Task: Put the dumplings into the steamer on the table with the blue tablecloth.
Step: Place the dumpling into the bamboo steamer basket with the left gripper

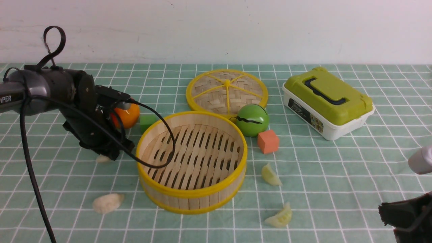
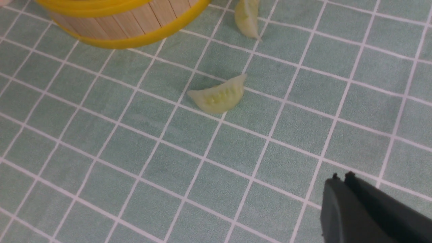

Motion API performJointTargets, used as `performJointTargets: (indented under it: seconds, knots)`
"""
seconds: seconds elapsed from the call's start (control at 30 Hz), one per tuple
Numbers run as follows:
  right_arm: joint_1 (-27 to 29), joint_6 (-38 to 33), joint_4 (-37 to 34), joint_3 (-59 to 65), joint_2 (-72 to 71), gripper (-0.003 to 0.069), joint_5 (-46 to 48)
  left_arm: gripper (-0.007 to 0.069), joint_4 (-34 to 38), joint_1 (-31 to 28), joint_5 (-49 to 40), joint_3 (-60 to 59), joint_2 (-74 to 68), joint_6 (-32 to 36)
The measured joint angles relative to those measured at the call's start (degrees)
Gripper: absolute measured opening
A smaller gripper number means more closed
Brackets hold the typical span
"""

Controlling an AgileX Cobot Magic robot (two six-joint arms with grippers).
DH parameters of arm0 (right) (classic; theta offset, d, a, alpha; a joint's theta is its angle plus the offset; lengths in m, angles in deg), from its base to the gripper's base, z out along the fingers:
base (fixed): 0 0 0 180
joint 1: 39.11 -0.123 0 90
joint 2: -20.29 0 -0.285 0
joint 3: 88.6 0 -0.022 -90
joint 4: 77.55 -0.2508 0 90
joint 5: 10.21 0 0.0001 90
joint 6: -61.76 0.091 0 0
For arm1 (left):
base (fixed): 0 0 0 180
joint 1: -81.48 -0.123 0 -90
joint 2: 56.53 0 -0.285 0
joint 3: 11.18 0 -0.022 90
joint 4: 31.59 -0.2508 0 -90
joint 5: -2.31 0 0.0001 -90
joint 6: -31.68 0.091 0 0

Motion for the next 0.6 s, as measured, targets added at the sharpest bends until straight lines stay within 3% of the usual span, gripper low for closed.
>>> performJointTargets:
  seconds: [0.23, 0.33, 0.47, 0.6]
  knots:
    - [0.0, -0.18, -0.78, 0.0, 0.0, 0.0005, -0.06, 0.0185, 1.81, 0.0, -11.96, 5.48, 3.49, -9.11]
    - [0.0, -0.18, -1.08, 0.0, 0.0, 0.0006, -0.12, 0.0185, 13.03, 0.14, -15.84, 9.82, 9.52, -10.34]
    - [0.0, -0.28, -1.39, 0.0, 0.0, 0.0006, -0.58, 0.0185, 24.66, 3.19, -14.06, 11.57, 13.54, -9.53]
    - [0.0, -0.28, -1.4, 0.0, 0.0, 0.0006, -0.62, 0.0185, 24.0, 8.62, -11.39, 11.66, 11.3, -11.73]
